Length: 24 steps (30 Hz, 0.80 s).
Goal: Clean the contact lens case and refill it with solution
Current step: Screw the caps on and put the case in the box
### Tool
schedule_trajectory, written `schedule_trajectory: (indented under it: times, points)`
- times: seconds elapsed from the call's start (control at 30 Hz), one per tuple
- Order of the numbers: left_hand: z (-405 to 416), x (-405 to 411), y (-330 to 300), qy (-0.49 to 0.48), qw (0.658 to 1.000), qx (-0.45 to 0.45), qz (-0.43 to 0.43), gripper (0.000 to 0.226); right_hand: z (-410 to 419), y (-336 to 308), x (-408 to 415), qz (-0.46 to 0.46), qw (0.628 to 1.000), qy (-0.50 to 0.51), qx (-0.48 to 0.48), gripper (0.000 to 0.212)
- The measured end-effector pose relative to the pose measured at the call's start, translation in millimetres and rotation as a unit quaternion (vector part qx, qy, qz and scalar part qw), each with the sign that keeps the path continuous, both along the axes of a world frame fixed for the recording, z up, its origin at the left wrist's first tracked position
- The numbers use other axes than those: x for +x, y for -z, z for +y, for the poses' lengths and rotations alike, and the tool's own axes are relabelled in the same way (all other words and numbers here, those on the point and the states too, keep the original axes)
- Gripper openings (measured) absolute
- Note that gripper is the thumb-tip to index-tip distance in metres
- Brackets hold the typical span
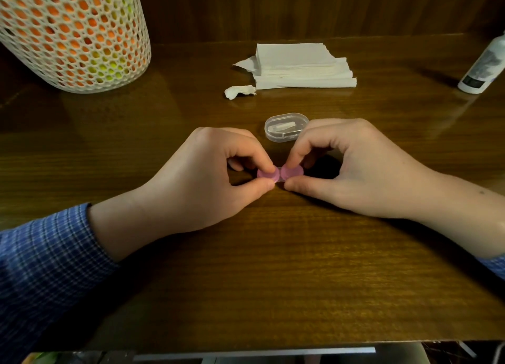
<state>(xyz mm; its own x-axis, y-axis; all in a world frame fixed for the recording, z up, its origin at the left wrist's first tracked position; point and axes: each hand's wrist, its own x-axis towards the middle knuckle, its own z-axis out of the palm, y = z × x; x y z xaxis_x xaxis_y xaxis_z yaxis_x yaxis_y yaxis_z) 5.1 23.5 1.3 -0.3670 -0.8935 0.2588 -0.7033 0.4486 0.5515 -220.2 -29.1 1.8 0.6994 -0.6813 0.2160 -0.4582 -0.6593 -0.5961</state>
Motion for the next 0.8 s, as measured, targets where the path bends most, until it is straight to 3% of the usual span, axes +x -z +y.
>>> schedule_trajectory:
  times: [0.8]
  points:
    - [0.6, -1.6, -1.5, -0.013, 1.000, -0.002, 0.002, 0.013, 2.5, -5.0, 0.2, 0.012, 1.000, -0.001, 0.004, 0.009]
